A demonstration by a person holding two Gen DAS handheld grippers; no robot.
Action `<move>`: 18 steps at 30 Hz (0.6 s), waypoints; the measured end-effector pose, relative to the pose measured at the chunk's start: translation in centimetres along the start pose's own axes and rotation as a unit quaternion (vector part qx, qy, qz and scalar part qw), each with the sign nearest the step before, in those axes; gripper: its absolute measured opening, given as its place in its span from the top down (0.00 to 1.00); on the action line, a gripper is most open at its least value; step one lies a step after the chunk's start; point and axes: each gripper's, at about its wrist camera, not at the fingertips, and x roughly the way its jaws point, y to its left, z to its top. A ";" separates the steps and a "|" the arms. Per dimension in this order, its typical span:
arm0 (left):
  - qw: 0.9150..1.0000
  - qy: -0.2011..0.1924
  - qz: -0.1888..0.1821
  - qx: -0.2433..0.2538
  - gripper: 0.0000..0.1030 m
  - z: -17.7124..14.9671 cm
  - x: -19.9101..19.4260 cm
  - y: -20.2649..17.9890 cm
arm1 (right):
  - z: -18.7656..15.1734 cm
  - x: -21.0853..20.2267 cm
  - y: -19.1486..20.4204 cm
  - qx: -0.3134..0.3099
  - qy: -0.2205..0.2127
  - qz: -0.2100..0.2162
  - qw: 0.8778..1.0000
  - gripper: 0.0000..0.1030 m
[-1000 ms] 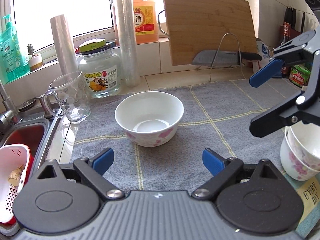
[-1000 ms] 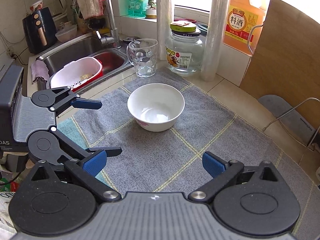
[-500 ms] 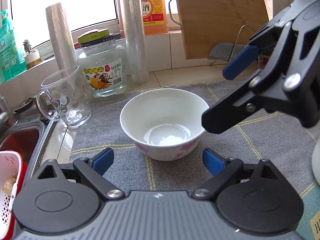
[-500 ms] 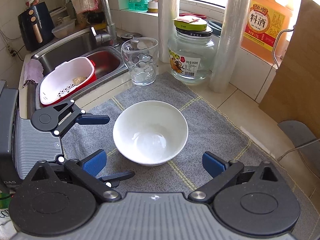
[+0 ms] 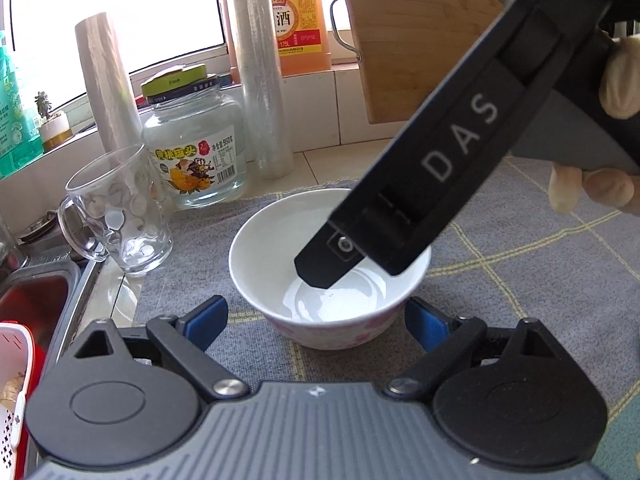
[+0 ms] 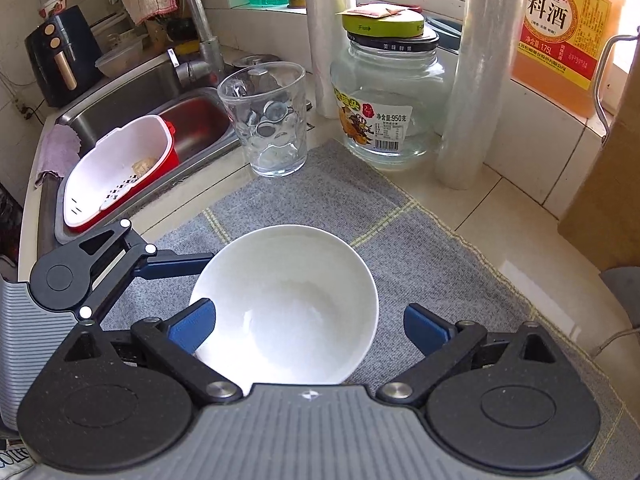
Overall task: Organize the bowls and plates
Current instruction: 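Reach the right gripper to the white bowl by the glass jar and grasp its rim, then carry the held bowl with the right gripper to the nested bowls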
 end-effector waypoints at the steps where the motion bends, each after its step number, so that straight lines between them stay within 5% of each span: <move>1: 1.000 -0.001 -0.001 0.002 0.08 0.0 0.0 0.0 | 0.1 0.2 -0.1 0.001 0.001 0.003 1.000 0.02; 18: 1.000 -0.018 -0.013 0.016 0.11 0.2 0.3 0.0 | 0.6 1.7 -0.2 0.001 0.013 0.020 1.000 0.18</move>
